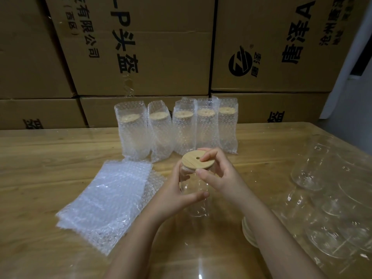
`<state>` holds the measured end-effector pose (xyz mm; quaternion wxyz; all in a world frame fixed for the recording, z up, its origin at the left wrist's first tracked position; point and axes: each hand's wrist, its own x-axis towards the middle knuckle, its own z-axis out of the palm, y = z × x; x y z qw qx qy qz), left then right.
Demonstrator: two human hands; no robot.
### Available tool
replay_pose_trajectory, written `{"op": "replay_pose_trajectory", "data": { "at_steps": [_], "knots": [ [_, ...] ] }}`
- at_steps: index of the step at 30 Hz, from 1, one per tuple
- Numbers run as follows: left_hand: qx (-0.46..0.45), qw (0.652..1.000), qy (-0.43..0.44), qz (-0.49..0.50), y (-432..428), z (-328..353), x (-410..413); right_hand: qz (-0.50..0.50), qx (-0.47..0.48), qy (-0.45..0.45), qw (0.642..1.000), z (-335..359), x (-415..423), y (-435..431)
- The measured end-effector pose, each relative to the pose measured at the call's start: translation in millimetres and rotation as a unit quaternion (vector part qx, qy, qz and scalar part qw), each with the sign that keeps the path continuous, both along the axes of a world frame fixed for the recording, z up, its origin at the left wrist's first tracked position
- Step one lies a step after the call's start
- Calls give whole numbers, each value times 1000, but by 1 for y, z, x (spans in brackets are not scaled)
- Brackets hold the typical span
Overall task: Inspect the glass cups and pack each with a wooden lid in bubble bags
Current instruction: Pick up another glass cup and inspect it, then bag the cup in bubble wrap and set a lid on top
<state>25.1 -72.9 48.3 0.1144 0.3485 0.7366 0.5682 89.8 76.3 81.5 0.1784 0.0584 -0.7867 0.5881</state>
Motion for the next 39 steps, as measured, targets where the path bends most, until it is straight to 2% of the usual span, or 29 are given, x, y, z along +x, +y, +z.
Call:
{"op": "replay_pose_trajectory", "data": {
  "at_steps": [2,4,7,9,11,13,18,23,28,32,35,39],
  "knots": [
    [-34,999,-9,-28,-7,5,-1,-1,1,0,1000,-5,-2,0],
    [-75,997,-1,-14,-20,11,-6,-8,1,5,1000,-9,-3,-1],
    [-126,978,67,153,-45,16,-22,-15,0,6,1000,-10,-4,-3],
    [-236,922,141,273,-60,14,-31,-15,1,-2,1000,-9,-6,-2],
    [-362,855,181,324,-71,7,-36,-15,4,-13,1000,-8,-6,0],
    [-437,827,172,310,-77,-1,-38,-19,17,-23,999,-6,-4,0],
    [-512,809,161,239,-76,-9,-36,-16,30,-43,998,-2,-1,2],
    [-508,806,181,246,-75,1,-40,-17,38,-58,997,0,0,4],
    [-482,769,254,334,-85,34,-30,-11,40,-55,998,1,0,4],
    [-410,760,331,380,-95,69,-9,-29,58,-29,997,7,2,4],
    [-324,766,392,393,-99,90,6,-58,133,23,989,16,9,1],
    [-218,757,473,394,-99,110,28,-50,279,77,956,31,19,-11]
  ]
}}
